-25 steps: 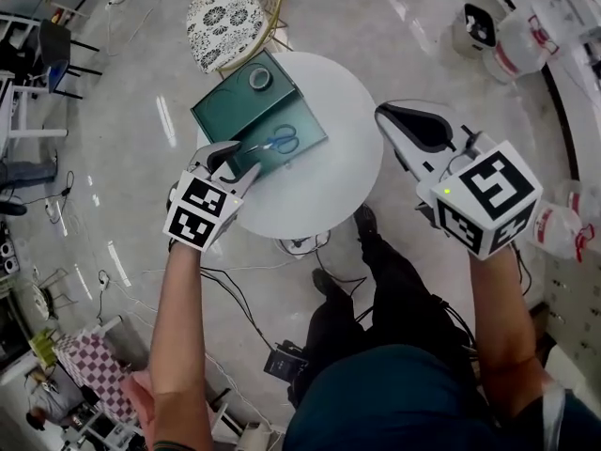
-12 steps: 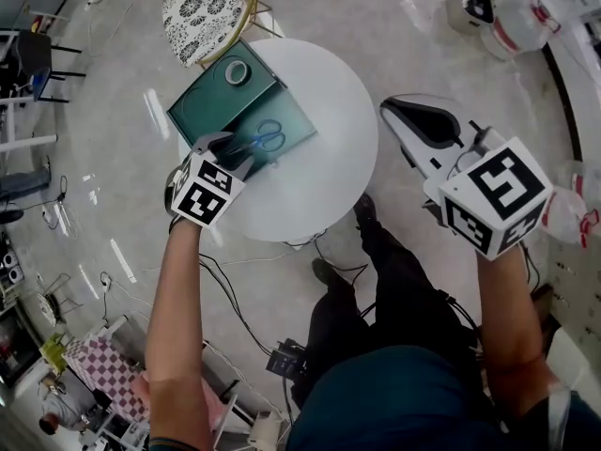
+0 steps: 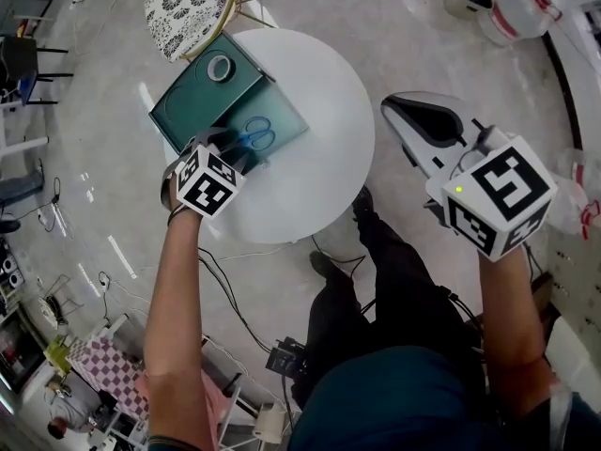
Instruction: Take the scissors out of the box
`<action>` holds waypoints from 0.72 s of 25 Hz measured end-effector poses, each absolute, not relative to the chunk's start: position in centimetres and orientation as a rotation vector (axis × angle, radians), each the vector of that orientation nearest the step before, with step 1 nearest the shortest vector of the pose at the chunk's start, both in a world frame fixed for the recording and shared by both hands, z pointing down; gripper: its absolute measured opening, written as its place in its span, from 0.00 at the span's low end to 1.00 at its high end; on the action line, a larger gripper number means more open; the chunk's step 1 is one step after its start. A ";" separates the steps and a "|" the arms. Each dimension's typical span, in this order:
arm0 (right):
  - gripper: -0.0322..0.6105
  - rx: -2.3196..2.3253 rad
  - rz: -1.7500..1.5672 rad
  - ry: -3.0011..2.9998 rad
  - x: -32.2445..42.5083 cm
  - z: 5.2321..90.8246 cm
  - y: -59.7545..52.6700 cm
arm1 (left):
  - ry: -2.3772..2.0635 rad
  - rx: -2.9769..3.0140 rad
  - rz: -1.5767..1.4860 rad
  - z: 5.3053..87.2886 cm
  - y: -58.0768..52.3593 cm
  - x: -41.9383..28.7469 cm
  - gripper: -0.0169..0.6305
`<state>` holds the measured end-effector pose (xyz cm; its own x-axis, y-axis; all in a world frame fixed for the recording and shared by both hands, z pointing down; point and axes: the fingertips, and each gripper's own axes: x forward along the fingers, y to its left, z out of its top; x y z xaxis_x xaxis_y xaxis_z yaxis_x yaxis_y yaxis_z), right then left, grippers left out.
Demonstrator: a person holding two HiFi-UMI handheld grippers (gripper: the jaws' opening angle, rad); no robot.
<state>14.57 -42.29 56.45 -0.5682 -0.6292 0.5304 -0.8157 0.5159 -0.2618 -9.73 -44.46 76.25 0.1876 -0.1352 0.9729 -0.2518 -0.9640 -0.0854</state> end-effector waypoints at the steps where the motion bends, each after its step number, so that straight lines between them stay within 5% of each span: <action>1: 0.11 1.196 0.703 -2.388 14.6 56.8 -42.4 | -0.381 2.342 1.913 76.6 -44.6 -9.7 0.36; 13: 0.11 1.216 0.742 -2.358 15.8 59.2 -43.3 | -0.286 2.238 2.000 80.3 -44.6 -9.7 0.35; 18: 0.11 1.213 0.756 -2.352 15.6 59.7 -43.2 | -0.269 2.238 1.950 80.4 -44.3 -9.3 0.27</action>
<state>15.58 -43.16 59.71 -0.5512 -0.6209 0.5574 -0.8294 0.4807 -0.2847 -9.31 -44.32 80.41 0.1334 -0.0292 0.9906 -0.2397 -0.9708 0.0037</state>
